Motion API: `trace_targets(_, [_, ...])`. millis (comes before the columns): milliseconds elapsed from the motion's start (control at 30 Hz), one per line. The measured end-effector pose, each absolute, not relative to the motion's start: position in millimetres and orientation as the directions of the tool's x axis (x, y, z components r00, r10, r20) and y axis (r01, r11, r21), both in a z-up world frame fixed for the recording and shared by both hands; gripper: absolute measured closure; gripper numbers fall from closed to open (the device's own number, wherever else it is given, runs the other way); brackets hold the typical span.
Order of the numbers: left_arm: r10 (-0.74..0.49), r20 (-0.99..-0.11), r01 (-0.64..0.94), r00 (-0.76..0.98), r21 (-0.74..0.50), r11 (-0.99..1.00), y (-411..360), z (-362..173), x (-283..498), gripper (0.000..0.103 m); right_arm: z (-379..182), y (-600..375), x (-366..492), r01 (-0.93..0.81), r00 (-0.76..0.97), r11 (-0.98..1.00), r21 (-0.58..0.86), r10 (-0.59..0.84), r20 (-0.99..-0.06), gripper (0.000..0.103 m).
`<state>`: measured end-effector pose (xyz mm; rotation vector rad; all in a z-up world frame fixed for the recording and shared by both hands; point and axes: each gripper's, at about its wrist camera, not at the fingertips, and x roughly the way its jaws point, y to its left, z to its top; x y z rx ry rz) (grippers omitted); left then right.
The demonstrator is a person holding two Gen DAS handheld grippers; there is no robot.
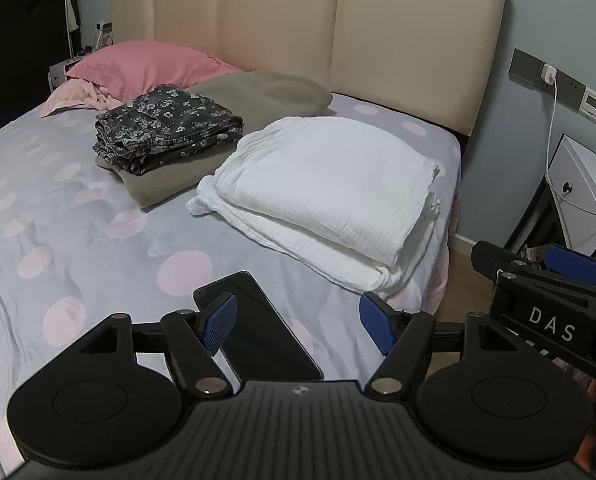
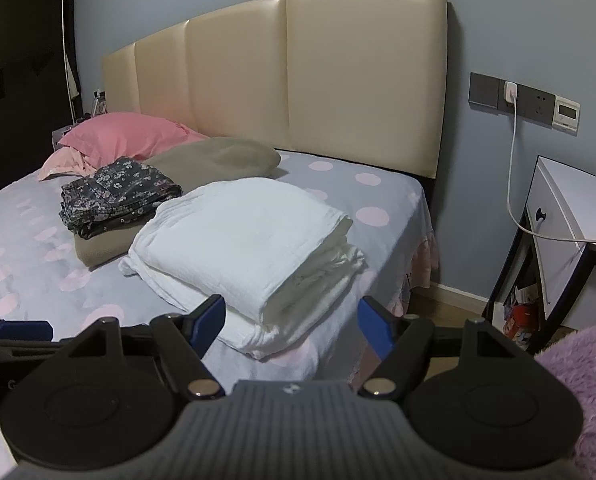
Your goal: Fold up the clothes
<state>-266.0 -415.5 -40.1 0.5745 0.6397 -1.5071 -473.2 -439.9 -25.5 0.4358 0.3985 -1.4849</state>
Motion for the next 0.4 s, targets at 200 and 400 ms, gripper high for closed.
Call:
trace_targets(200, [-0.718,-0.695,0.999,-0.033,-0.043,-0.003,-413.3,-38.5,-266.0,0.036,-24.8,-438.7,-472.1,0.999,0.049,0.039,0.031,-0.861,-0.506,0.028])
trace_targets(400, [-0.721,-0.692,0.999,-0.030,-0.044,0.000,-411.5,-37.2,-265.0,0.036,-24.6,-437.2,-471.8,0.999,0.050,0.040,0.029,-0.863,-0.503,0.028])
